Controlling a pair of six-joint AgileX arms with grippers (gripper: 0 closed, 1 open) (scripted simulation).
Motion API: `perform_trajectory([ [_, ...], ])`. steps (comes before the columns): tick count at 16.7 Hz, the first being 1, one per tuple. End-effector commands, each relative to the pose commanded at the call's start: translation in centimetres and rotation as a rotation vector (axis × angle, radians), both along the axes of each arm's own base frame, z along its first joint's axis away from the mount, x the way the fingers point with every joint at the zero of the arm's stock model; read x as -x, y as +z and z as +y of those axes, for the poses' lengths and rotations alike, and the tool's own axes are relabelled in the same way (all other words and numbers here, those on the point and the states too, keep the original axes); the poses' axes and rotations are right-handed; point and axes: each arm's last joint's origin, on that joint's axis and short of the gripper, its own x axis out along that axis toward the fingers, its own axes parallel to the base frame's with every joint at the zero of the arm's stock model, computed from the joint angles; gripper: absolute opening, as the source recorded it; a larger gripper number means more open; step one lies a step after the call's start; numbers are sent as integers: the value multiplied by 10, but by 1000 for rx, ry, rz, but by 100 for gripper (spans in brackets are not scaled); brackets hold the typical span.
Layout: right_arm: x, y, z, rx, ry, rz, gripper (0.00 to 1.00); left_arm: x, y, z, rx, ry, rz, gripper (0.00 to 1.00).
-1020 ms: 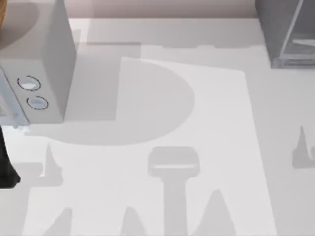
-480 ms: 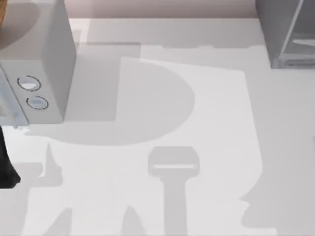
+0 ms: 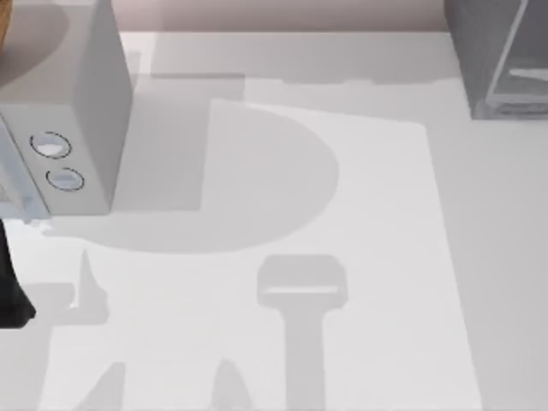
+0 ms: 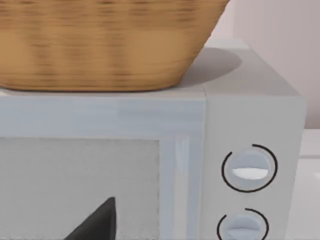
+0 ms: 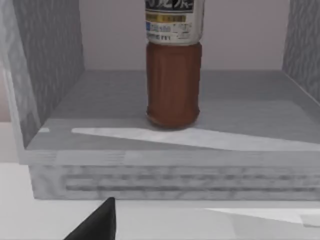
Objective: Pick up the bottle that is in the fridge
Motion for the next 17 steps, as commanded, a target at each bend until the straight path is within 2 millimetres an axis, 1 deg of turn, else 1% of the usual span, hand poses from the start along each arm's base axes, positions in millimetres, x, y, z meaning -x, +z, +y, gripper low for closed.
perform_trajectory([
  [7,-1,-2,0,0,3,1,100,0,0,0,0,0,0,100],
  [9,-10,-3,-2,-4,2,8,100,0,0,0,0,0,0,100],
  [11,-30,-5,-6,-9,1,17,100,0,0,0,0,0,0,100],
  [13,-61,-5,-9,-8,-1,17,100,0,0,0,0,0,0,100],
  [15,-102,1,-11,0,-3,-1,100,0,0,0,0,0,0,100],
  [17,-145,10,-9,8,-4,-26,100,0,0,0,0,0,0,100],
])
